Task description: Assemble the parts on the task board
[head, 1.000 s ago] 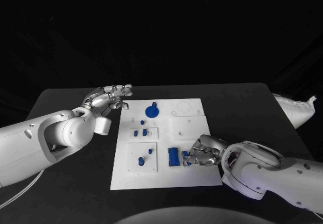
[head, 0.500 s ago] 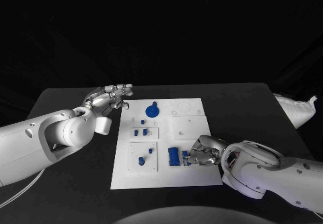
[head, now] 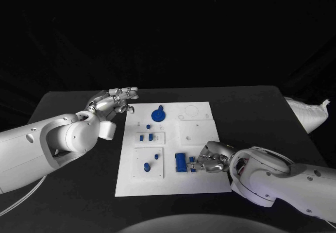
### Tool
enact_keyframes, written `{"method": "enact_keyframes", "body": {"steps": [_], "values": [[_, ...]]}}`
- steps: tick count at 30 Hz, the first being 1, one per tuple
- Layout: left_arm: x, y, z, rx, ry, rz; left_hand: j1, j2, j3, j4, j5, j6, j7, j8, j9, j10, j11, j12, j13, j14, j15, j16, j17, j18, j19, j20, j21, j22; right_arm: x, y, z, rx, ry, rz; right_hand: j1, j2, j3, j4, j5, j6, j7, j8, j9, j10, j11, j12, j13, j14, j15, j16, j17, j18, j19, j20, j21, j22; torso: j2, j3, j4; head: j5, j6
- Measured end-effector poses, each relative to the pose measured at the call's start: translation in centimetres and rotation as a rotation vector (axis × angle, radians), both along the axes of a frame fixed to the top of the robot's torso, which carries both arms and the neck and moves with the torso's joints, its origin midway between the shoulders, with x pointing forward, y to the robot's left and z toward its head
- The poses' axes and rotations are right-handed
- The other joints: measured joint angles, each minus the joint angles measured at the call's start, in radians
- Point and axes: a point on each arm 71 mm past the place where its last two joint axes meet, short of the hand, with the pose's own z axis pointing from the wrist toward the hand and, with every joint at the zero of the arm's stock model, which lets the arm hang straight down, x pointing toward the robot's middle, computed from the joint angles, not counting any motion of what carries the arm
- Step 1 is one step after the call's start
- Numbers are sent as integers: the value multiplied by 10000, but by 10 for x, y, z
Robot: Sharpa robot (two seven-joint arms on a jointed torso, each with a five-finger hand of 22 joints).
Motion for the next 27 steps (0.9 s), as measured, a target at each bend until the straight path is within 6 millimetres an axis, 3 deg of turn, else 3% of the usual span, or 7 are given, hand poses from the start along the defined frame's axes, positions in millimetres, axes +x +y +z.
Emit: {"method": "enact_keyframes", "body": {"steps": [2, 7, 14, 18, 23, 27], "values": [[0, 0, 0, 0, 0, -1, 0, 0, 0, 0, 0, 0, 0, 0, 0, 0, 0, 0, 0, 0, 0, 0, 0, 0, 0, 0, 0, 0, 0, 0, 0, -3, -4, 0, -9, 9, -219, 56, -200, 2, -2, 0, 8, 0, 0, 0, 0, 0, 0, 0, 0, 0, 0, 0, 0, 0, 0, 1, -1, -1, 0], [0, 0, 0, -1, 0, -1, 0, 0, 0, 0, 0, 0, 0, 0, 0, 1, 0, 0, -1, 0, 0, 0, 0, 0, 0, 0, 0, 0, 0, 0, 0, -8, -15, 2, -11, 11, -329, 66, -232, 10, -10, 1, 11, -2, -2, 0, 0, 0, 1, 0, 0, -1, 0, 0, 0, -1, 1, 7, -1, -1, -9], [0, 0, 0, -1, 2, -3, 0, 0, 0, 0, 0, 0, 0, 0, 0, 1, 0, 0, -1, 0, 0, 0, 1, -1, 0, 0, 0, 1, -1, -1, 0, -11, -25, -4, 257, 367, -596, -36, -69, 10, -11, -2, 61, -51, -50, 0, 0, -1, 0, 0, 0, 0, 0, 1, 0, -1, 2, 7, -2, -11, -29], [0, 0, 0, 1, 3, 1, 0, 0, 0, 0, 0, 0, 0, 0, 0, 1, 0, 0, 6, 0, 0, 0, 1, -1, 0, 0, 0, 1, -1, -5, 2, 18, -95, -34, 695, 431, -759, -145, 45, 0, -1, -3, 71, -69, -68, 0, -1, -1, 0, 0, 7, 0, 0, 1, 0, -2, 2, 12, -4, -11, -35], [0, 1, 0, 7, 4, 12, 0, 0, 0, 0, 0, 0, 0, 0, 0, 1, 1, 0, 7, 0, 0, 0, 1, -1, 0, 0, 0, 1, -2, -8, 7, 417, -499, 74, 1586, 440, -877, -612, 154, -49, 48, -3, 96, -70, -68, -119, -1, -1, 0, 0, 7, -1, 0, 1, 0, -3, -5, 12, -9, 1, -31], [0, 1, 0, 10, 4, 20, 0, 0, 0, 0, 0, 0, -1, 0, 0, 1, 1, 0, 6, 0, 0, 0, 1, 0, 0, 0, 0, 1, -3, -3, 15, 923, -980, 427, 2198, 470, -852, -1077, -531, 122, -82, 185, 238, -14, -123, -100, 0, 27, -34, 25, 7, 0, 0, 1, 0, -3, -9, 7, -13, 3, -15]]}}
